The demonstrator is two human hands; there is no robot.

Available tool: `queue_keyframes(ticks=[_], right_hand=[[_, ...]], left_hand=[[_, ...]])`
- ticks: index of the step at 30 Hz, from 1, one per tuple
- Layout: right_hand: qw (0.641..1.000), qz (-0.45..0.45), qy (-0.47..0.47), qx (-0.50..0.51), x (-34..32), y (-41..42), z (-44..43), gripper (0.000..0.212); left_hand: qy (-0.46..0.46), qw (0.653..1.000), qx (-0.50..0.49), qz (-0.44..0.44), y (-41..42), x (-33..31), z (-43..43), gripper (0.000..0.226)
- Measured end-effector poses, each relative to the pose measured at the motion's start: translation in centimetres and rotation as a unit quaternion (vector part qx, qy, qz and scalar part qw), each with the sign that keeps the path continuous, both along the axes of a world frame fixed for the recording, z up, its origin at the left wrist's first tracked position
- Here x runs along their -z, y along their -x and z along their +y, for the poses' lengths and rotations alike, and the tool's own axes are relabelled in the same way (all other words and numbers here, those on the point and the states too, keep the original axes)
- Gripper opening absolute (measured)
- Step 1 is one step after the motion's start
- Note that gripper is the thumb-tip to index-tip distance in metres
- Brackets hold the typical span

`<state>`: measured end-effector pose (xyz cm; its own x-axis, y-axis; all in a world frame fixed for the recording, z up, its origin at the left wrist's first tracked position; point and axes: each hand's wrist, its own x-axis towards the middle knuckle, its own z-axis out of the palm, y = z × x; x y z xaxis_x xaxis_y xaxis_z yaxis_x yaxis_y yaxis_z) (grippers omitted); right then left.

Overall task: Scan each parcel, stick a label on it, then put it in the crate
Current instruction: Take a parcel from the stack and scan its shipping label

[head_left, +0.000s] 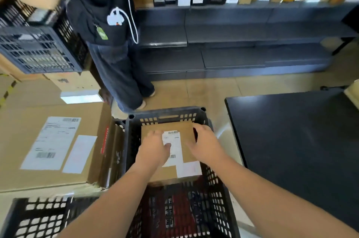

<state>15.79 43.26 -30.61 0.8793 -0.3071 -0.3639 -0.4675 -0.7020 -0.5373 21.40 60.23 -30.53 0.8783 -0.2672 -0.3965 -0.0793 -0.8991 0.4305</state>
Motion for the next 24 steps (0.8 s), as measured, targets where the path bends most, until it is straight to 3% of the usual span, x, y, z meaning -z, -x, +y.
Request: queue_keyframes(ticks=[4, 10, 16, 24], right_hand=[[0.989, -0.092, 0.108, -0.031, -12.5, -0.5, -2.3, 0.061], [0.948, -0.182, 0.255, 0.055, -29.0, 4.6, -7.5, 0.063], [0.907, -0.168, 0.33, 0.199, -36.9, 15.7, -13.3, 0.065], [0.848, -0.116, 0.354, 0.377, -39.1, 35.9, -20.0, 0.059]], left_hand=[[0.028, 0.984, 0.122, -0.13, -2.2, -12.4, -3.2, 0.027], [0.084, 0.92, 0.26, -0.28, -1.6, -29.3, -10.6, 0.044], [0.153, 0.856, 0.375, -0.321, 5.8, -36.0, -20.0, 0.046], [0.191, 0.776, 0.522, -0.299, 23.7, -38.8, -32.5, 0.04]])
